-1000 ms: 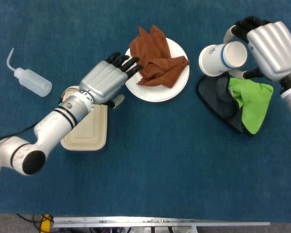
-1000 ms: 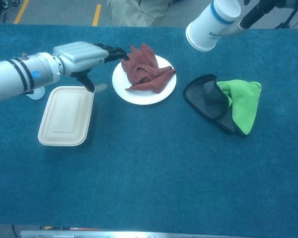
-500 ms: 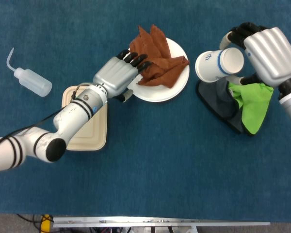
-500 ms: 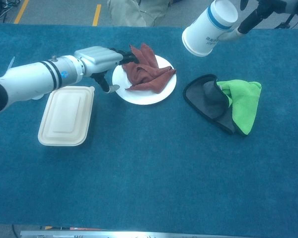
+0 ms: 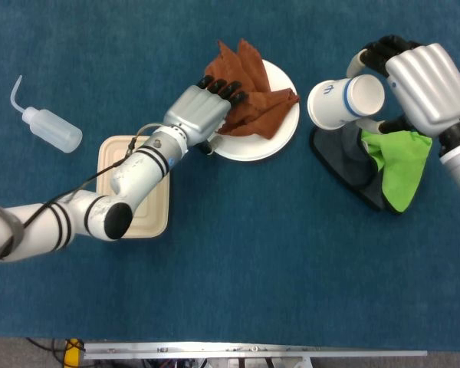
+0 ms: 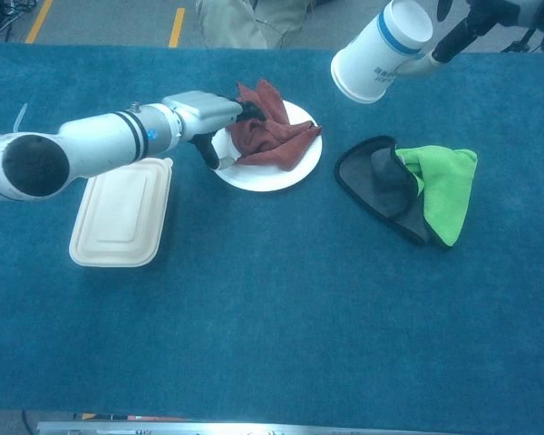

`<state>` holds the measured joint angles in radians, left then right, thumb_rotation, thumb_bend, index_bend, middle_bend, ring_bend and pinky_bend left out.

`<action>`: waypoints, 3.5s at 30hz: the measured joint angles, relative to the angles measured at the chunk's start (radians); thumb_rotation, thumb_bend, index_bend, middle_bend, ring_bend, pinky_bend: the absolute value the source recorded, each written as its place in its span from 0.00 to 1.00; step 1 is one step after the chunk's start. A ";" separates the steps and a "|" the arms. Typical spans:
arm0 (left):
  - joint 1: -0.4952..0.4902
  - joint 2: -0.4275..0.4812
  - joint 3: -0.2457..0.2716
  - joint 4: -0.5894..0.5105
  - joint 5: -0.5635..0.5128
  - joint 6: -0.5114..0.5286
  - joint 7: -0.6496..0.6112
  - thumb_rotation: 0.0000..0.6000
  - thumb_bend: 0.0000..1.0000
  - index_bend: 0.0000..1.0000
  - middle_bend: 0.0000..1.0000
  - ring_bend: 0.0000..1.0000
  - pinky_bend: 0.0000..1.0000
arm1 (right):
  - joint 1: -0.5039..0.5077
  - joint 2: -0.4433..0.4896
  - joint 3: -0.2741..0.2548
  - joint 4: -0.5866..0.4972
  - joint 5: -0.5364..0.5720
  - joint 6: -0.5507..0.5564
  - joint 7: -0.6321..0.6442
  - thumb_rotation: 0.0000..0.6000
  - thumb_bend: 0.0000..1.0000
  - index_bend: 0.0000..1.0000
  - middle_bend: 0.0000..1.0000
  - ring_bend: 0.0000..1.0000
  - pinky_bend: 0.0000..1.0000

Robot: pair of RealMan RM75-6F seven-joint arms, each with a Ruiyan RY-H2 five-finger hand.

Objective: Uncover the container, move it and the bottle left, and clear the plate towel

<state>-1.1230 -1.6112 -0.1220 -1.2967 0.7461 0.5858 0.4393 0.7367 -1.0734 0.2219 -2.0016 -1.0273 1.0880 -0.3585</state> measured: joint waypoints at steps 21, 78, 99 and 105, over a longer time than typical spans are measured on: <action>-0.038 -0.130 0.007 0.148 -0.039 0.056 -0.006 1.00 0.41 0.17 0.11 0.04 0.03 | -0.006 -0.004 0.004 0.024 0.012 -0.008 0.012 1.00 0.12 0.47 0.41 0.29 0.46; 0.105 0.283 0.097 -0.565 0.126 0.161 -0.041 1.00 0.41 0.53 0.72 0.57 0.19 | 0.009 -0.055 0.017 0.033 0.016 -0.004 -0.016 1.00 0.12 0.47 0.41 0.29 0.47; 0.127 0.473 0.142 -0.781 0.165 0.155 -0.104 1.00 0.41 0.31 0.46 0.36 0.19 | 0.122 -0.237 0.012 0.177 0.079 -0.040 -0.160 1.00 0.12 0.47 0.41 0.29 0.47; 0.141 0.473 0.143 -0.779 0.186 0.174 -0.116 1.00 0.41 0.29 0.42 0.34 0.19 | 0.174 -0.334 0.006 0.271 0.125 -0.057 -0.225 1.00 0.12 0.47 0.41 0.29 0.47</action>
<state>-0.9820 -1.1381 0.0210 -2.0754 0.9319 0.7598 0.3235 0.9108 -1.4076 0.2282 -1.7306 -0.9022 1.0310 -0.5838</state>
